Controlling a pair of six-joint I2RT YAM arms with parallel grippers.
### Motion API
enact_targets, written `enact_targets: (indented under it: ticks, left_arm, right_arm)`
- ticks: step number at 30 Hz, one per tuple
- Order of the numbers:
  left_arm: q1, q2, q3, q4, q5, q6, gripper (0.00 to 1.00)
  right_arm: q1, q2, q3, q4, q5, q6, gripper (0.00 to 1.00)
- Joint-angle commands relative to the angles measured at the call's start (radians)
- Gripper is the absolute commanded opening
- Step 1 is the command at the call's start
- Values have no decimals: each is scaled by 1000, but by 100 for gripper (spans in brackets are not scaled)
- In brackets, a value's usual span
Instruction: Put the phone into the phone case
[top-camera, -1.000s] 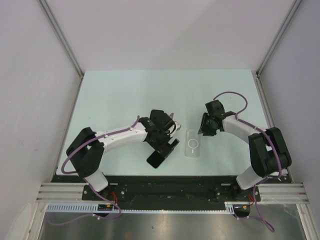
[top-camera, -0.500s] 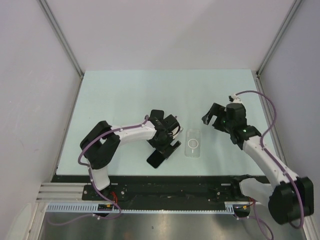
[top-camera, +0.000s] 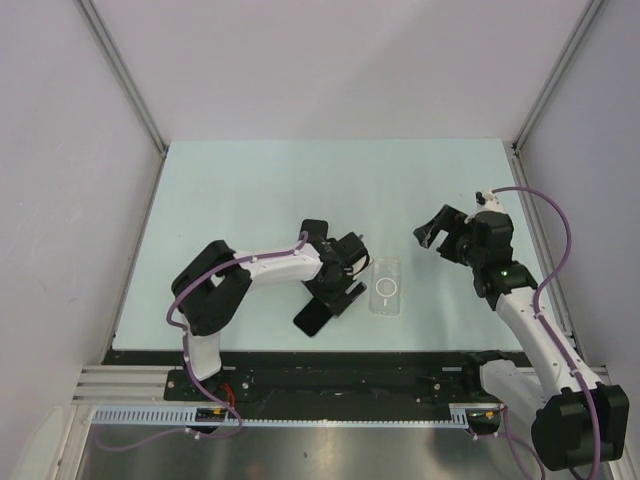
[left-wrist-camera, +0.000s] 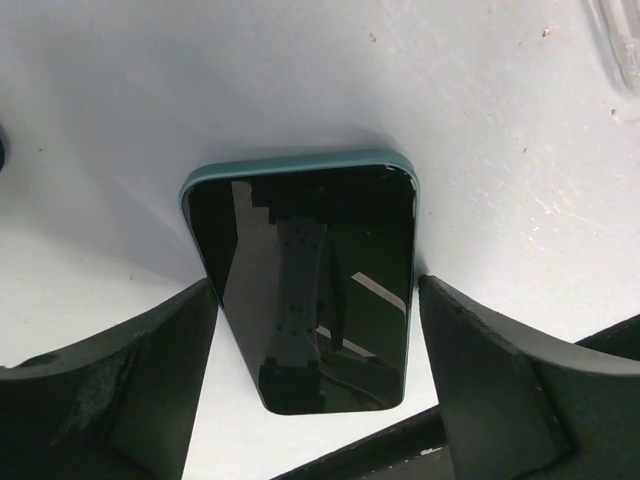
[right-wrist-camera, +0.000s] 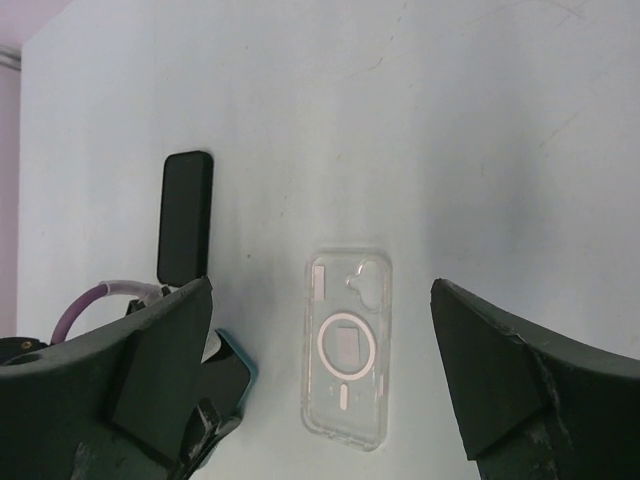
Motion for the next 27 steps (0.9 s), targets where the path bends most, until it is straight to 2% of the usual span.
enact_targets:
  ticks: [1, 3, 4, 5, 6, 8, 10, 12, 13, 16, 20, 24, 27]
  left_arm:
    - [-14, 25, 4, 9, 26, -2, 79]
    - [-14, 15, 0, 15, 43, -9, 71]
    - [-14, 7, -3, 19, 49, -15, 64]
    - [-13, 1, -6, 29, 51, -19, 62]
    - [-13, -11, -8, 32, 43, -25, 61]
    - [-7, -24, -11, 41, 46, -45, 60]
    - [12, -33, -6, 49, 97, -67, 60]
    - [32, -42, -9, 71, 164, -85, 60]
    - [48, -50, -15, 78, 179, -108, 60]
    - [87, -79, -43, 133, 290, -142, 59]
    - [114, -100, -80, 199, 350, -171, 59]
    - [124, -105, -101, 216, 367, -182, 58]
    - [134, -119, -132, 254, 416, -190, 59]
  right_arm:
    - [-49, 7, -8, 19, -129, 40, 94]
    - [-61, 3, -12, 16, -169, 68, 93]
    - [-61, -2, -18, 16, -172, 74, 91]
    - [-61, -8, -25, 22, -180, 82, 91]
    - [-61, -22, -37, 44, -194, 103, 89]
    - [-55, -29, -84, 82, -223, 140, 80]
    - [-43, -29, -118, 136, -255, 199, 69]
    - [-16, -28, -170, 188, -273, 249, 64]
    - [32, -23, -187, 203, -273, 290, 59]
    - [121, -2, -229, 226, -209, 388, 55]
    - [300, 55, -267, 343, -107, 493, 52]
    - [389, 144, -272, 378, -36, 559, 52]
    - [425, 249, -279, 501, -59, 589, 52]
